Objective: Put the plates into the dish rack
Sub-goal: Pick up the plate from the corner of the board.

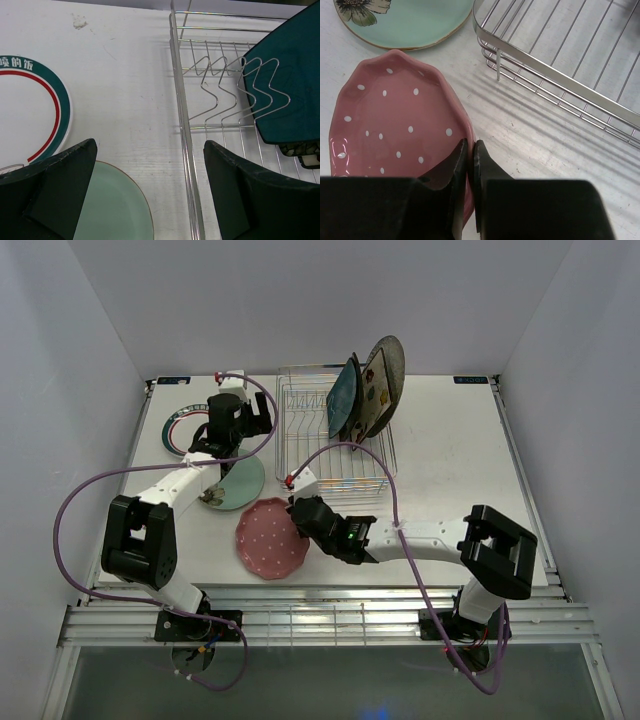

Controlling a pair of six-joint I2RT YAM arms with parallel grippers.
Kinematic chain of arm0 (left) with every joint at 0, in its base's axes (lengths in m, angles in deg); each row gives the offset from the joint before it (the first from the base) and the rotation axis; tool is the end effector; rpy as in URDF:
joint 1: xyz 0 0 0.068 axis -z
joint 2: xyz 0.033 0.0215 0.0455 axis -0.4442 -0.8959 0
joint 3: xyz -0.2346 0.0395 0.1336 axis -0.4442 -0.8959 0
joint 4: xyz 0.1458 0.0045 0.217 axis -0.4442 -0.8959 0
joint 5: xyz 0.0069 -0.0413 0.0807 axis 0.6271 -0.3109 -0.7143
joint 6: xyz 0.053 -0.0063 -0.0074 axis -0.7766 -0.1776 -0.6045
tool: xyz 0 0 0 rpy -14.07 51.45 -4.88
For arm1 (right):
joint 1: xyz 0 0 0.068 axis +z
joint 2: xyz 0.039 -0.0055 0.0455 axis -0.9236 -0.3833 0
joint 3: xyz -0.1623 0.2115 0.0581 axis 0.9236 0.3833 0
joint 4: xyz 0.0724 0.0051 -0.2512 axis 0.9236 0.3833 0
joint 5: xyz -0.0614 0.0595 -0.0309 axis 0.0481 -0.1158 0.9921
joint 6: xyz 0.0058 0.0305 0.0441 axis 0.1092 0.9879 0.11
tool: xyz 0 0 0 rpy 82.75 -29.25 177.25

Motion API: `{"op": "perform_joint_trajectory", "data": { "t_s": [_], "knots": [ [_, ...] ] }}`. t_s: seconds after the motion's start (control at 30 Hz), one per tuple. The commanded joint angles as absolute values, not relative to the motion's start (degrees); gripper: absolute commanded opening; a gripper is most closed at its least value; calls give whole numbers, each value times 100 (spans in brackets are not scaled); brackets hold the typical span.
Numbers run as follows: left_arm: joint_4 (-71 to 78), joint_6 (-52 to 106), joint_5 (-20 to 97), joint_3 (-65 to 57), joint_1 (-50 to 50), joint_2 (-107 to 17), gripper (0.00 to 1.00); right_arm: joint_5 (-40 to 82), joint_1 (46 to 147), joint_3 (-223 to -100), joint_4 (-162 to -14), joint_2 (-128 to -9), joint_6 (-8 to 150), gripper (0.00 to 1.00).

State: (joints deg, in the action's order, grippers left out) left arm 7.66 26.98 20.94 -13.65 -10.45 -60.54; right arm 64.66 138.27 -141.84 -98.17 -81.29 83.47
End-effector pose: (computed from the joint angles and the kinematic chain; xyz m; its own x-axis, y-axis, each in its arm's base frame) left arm 0.3566 -0.0958 0.2718 -0.3800 -0.0988 -0.9197 0.0505 0.9906 -0.1273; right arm 0.1378 0.3320 0.2244 -0.3457 -0.1737 -0.9221 -0.5081 0.8608 0.0283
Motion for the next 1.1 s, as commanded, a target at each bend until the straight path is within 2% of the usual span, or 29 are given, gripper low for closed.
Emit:
{"op": "perform_joint_trajectory", "data": {
  "t_s": [0.0,1.07],
  "knots": [
    [810,2772,2192,-1243,-1072,-5749,98,6583,13865,-14645,-10513,-7659,8178,8],
    [907,3175,1919,-1357,-1415,-5609,98,8076,13865,-15963,-9941,-7369,6728,8]
  ]
}}
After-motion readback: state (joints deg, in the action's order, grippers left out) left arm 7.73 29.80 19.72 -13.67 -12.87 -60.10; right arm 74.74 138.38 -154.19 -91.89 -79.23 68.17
